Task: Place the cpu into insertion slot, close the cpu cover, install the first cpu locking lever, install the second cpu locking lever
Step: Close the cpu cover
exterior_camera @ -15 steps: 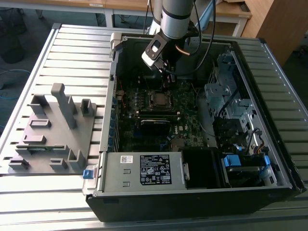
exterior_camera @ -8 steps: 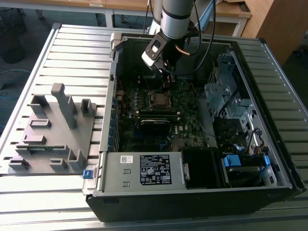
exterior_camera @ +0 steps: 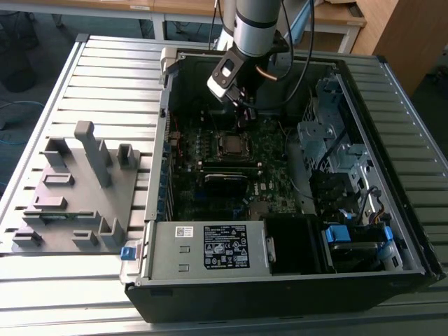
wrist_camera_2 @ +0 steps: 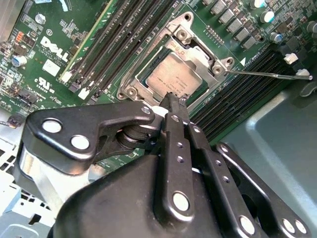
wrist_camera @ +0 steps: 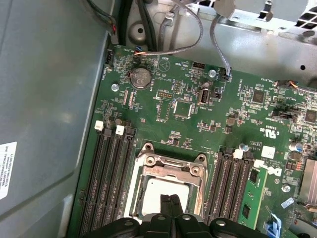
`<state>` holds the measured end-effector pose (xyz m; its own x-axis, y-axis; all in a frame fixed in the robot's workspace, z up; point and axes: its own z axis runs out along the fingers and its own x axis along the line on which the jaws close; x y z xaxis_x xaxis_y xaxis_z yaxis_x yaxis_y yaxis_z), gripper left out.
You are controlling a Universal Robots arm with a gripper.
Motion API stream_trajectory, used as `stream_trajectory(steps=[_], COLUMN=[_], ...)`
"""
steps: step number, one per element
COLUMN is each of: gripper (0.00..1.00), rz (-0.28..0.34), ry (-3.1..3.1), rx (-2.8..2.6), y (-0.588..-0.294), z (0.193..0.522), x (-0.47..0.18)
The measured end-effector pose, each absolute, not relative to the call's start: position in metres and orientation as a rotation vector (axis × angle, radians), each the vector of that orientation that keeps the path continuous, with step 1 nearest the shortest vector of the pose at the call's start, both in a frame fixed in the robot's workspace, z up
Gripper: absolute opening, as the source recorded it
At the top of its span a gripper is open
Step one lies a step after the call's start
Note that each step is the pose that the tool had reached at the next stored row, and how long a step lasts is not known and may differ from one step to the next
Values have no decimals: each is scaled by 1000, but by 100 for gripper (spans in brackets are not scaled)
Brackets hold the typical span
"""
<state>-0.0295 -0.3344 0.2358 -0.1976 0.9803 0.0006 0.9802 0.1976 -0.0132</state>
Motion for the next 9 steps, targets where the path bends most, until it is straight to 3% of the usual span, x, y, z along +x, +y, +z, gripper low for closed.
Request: stream_trajectory(steps=[9], gripper=[10], rz=[15], ry=[-2450], rx=[-1951], y=[-334], z=[236], x=[-30])
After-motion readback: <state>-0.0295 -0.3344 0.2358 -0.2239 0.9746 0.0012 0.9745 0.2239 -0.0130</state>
